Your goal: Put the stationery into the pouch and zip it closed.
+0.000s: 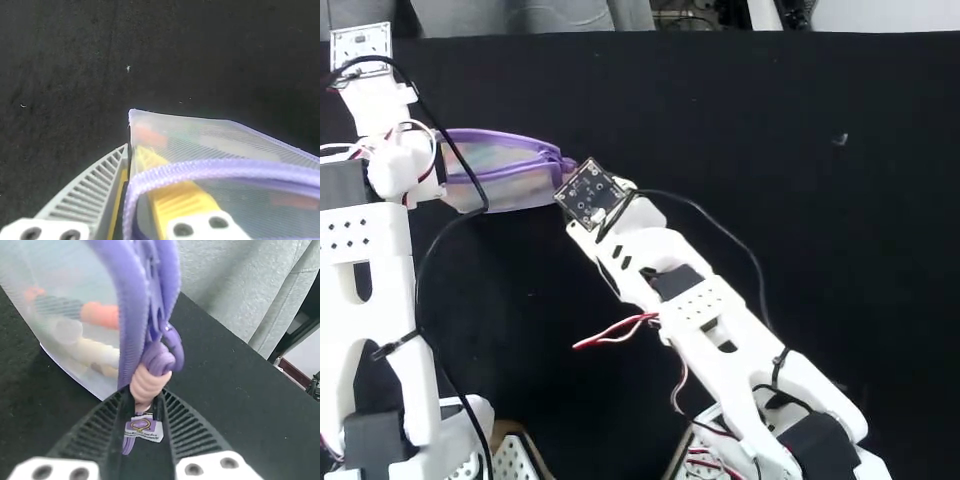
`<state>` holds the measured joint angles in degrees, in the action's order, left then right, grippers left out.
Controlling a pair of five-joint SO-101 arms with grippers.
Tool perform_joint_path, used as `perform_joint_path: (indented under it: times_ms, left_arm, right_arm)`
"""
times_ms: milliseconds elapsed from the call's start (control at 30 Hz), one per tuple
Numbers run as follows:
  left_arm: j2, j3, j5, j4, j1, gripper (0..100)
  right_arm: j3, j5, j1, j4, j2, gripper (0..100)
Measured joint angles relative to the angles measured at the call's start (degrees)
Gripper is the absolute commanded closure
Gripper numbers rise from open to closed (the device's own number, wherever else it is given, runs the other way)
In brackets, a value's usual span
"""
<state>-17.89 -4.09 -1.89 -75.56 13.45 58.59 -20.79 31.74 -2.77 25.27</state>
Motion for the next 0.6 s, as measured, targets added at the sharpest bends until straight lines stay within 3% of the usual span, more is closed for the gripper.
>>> perform_joint_path:
  times_ms: [133, 333, 600]
  left_arm:
    - [0.0, 0.1, 0.0, 0.1, -1.0, 97]
    - [0.0, 0.1, -0.1, 0.2, -2.6, 97]
    - [0.0, 0.2, -0.1, 0.3, -3.7, 97]
  right_arm:
    - [0.0, 0.0, 0.0, 0.0, 0.0, 96.6]
    - [0.0, 2.8, 0.0, -0.6, 0.0, 79.0]
    - [0.1, 3.7, 0.5, -8.8, -0.5, 87.6]
